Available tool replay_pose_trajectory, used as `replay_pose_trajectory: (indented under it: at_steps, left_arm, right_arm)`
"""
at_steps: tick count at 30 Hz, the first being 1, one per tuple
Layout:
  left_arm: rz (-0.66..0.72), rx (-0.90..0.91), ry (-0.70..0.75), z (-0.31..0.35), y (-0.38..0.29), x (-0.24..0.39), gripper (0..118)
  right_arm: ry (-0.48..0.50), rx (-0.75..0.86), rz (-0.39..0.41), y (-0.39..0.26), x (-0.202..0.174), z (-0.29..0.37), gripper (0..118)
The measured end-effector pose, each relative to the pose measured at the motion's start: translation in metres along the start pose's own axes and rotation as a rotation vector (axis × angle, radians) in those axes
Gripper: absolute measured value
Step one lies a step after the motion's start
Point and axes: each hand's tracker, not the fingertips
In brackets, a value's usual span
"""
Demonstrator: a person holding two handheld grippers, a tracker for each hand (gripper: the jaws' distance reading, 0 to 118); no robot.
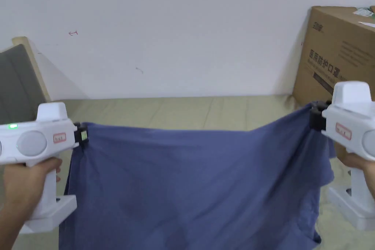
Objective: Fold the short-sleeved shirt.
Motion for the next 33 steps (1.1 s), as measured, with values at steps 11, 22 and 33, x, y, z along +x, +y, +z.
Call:
replay_pose_trajectory:
  at_steps: [11,22,33]
  left_arm:
    - [-0.039,0.2,0.05,0.038,0.121,0.007,3]
    - [-0.046,0.27,0.06,0.0,0.186,0.024,3]
    - [-0.108,0.167,0.084,-0.111,0.141,0.046,3]
  right_arm:
    - [-0.03,0.253,-0.009,0.12,0.004,-0.015,2]
    - [-0.05,0.32,-0.025,0.174,0.02,-0.049,2]
    - [-0.05,0.183,-0.023,0.098,0.024,-0.118,2]
